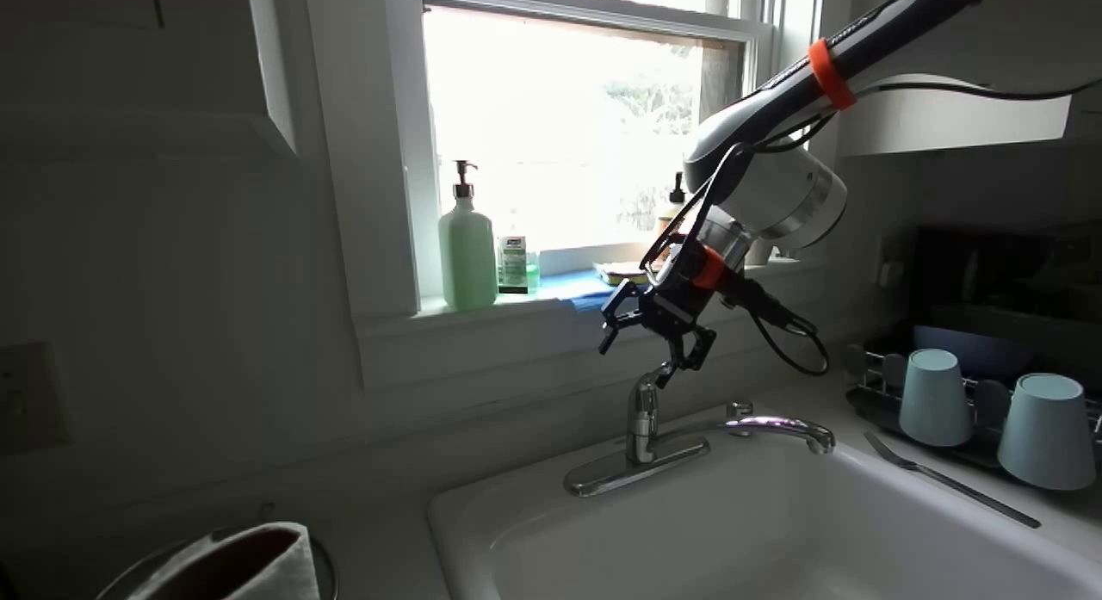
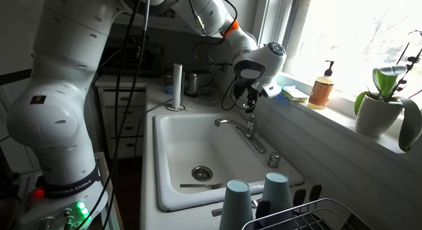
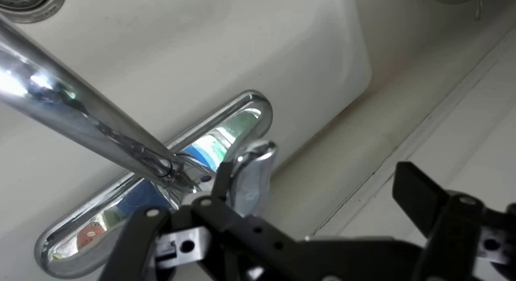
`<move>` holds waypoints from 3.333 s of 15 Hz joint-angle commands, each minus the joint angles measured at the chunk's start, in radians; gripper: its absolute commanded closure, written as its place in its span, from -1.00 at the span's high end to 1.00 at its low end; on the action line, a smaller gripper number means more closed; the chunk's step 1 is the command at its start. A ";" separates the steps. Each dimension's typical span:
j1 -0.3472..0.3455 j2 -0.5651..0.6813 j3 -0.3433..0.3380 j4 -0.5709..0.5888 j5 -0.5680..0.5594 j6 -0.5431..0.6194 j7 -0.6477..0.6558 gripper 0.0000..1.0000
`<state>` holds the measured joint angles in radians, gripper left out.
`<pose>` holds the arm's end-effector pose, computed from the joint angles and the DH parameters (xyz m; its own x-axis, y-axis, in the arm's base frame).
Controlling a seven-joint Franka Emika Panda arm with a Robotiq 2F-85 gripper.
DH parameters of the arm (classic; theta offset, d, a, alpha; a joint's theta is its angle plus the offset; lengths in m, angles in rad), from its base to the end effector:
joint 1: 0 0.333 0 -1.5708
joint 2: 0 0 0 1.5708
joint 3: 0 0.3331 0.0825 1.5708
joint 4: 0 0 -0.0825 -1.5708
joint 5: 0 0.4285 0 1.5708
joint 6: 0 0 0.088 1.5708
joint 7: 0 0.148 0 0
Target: Turn the faucet on then rinse the fork under it
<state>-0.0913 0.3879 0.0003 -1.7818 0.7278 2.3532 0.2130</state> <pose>0.7221 -0.0372 0.3163 0.7240 -0.6849 -0.0821 -0.6081 -0.5777 -0.5445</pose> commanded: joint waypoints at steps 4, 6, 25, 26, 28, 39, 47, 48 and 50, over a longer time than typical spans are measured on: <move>-0.029 0.018 0.013 0.046 0.112 -0.050 -0.035 1.00; -0.033 0.016 0.016 0.046 0.135 -0.051 -0.049 1.00; -0.040 -0.009 -0.001 0.031 0.226 -0.042 -0.112 1.00; -0.040 -0.009 -0.002 0.030 0.226 -0.039 -0.113 1.00; -0.042 -0.010 0.000 0.030 0.238 -0.033 -0.118 1.00; 0.002 -0.046 -0.049 0.001 0.112 -0.021 0.001 1.00; 0.056 -0.143 -0.127 -0.049 -0.389 -0.118 0.321 1.00; 0.056 -0.154 -0.132 -0.064 -0.439 -0.141 0.332 1.00; 0.055 -0.179 -0.137 -0.099 -0.521 -0.185 0.338 1.00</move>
<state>-0.0510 0.2708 -0.1154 -1.8070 0.3210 2.2206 0.5107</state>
